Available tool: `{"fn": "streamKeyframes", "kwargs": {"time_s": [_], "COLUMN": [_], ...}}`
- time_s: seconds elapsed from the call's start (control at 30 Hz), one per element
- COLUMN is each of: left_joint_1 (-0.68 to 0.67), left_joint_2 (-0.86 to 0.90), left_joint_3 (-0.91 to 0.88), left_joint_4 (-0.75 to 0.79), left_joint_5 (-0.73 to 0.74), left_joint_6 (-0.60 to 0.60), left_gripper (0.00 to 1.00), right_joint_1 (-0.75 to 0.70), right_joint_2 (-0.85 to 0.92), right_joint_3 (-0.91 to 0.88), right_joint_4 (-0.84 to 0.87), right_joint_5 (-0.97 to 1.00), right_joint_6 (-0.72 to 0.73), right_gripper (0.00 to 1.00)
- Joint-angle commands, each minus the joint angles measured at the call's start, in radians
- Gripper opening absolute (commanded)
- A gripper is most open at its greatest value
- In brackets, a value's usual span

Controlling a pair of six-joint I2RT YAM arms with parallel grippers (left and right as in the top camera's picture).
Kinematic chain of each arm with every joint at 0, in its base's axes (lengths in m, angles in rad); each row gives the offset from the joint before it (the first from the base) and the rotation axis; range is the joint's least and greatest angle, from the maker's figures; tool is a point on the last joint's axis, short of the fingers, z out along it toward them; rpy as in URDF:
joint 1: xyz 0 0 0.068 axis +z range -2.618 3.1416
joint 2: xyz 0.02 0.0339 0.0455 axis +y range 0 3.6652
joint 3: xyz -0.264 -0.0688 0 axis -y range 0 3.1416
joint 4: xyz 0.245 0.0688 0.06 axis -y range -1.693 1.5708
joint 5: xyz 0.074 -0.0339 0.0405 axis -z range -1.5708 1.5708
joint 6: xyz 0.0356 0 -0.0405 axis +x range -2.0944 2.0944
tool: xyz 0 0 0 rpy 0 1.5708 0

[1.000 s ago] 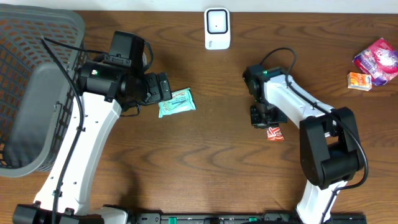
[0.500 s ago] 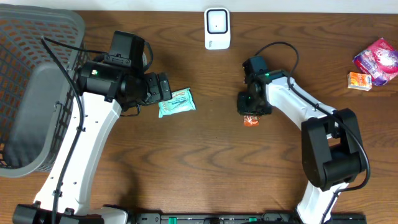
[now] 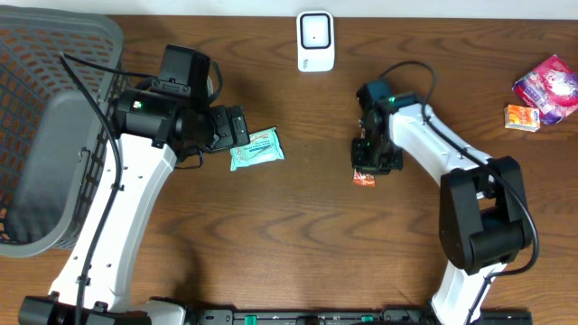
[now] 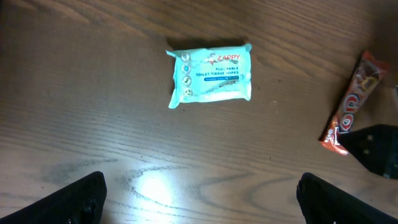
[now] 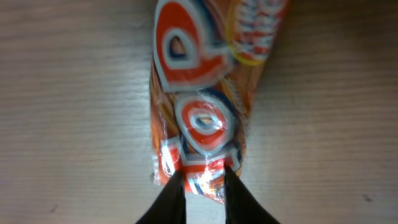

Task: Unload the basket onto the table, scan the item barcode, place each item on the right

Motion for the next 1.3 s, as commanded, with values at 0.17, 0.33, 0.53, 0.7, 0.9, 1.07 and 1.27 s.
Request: {"fn": "streamKeyframes", "kwargs": {"time_s": [0.17,0.33,0.53,0.7,0.9,1.07,1.27], "left_joint_1": [0.002,0.002,0.002,0.002,0.002,0.002,0.002], "left_joint_2": [0.001,0.001,0.001,0.001,0.001,0.001,0.001], "left_joint_3": [0.005,0.005,0.005,0.005,0.005,0.005,0.005], "left_joint_4": [-0.002,-0.002,-0.002,-0.002,-0.002,-0.002,-0.002], "left_joint_5": [-0.01,-0.01,-0.01,-0.01,-0.01,-0.01,-0.01], "left_joint_6": [0.003,0.003,0.003,0.003,0.003,0.003,0.002], "left_gripper": [0.98,0.98,0.98,0.98,0.98,0.98,0.98], "right_joint_1": [0.05,0.014,0.002,0.002,0.0,0.0,-0.007], "right_joint_2": [0.0,-0.01,-0.001,0.006,0.006,0.006,0.001], "right_joint_3": [-0.053,0.129,0.121,0.057,-0.029,-0.029,0.064], "right_joint_4": [0.004,-0.096,0.056,0.158,0.346,0.39,0.245], "right_joint_5": [0.02,0.132,0.155,0.207,0.206,0.202,0.199], "right_joint_6": [0.047,0.047,0.048,0.088,0.088,0.088,0.077], "right_gripper": [0.1,0.29,0.34,0.22,0.22,0.24,0.01]}}
